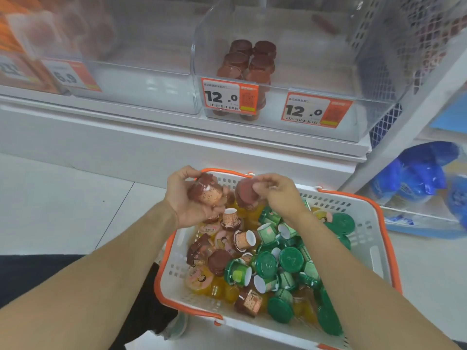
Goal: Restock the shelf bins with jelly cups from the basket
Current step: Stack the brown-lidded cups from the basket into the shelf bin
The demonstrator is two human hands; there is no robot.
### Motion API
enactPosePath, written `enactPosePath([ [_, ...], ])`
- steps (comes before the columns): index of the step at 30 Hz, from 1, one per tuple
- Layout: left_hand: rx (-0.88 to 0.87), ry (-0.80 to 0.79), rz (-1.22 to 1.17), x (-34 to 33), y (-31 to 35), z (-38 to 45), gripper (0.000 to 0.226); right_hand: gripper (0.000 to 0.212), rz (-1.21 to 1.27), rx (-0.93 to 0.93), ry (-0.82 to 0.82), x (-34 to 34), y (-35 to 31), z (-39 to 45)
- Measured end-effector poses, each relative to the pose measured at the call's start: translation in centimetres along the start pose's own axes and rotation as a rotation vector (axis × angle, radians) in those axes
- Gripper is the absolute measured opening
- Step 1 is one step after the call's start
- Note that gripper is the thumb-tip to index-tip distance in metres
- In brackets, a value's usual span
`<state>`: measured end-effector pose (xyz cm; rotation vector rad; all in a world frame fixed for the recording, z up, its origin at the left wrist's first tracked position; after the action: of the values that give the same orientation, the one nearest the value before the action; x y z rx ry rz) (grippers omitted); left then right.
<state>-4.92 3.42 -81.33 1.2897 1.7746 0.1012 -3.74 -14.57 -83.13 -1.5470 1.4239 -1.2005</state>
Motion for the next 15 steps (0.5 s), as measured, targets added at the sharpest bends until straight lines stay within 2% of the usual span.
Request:
enactPosePath([
  [3,0.091,-0.089,0.243,-2.8,1.7,-1.1,0.031,0.029,0.554,-0.096,-0.122,-0.8,-2.5,-0.8],
  [5,0.153,-0.128,0.448,-4.5,2.8,-2.1,0.036,0.032,0.729,-0.117,-0.193,-1.3,-4.3,-1.4],
  [10,0.214,-0.086,0.915,-6.9,5.5,-4.7,0.060,0.027,0.918,-0.144,-0.300,-2.2,-7.0,-2.8],
  [13,0.138,-0.060,1.009,-8.1,5.9,-5.3,0.072,0.029,0.907,-0.131,-0.306,-2.3,-8.4,-3.4],
  [15,0.069,-0.072,1.012,-9.1,5.6,-5.6,0.064,0.027,0.829,-0.120,-0.281,-2.2,-9.1,-3.8],
])
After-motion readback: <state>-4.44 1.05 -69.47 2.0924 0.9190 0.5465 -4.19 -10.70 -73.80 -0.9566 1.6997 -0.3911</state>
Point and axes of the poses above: each hand's wrist, its own z-axis towards the middle knuckle, its own x-axis out of the back of the hand, y = z × x, the point moved 9 cm from there along z, towards the middle knuckle, and after that the axes turned 1 degree about z, right-handed, at the moved point
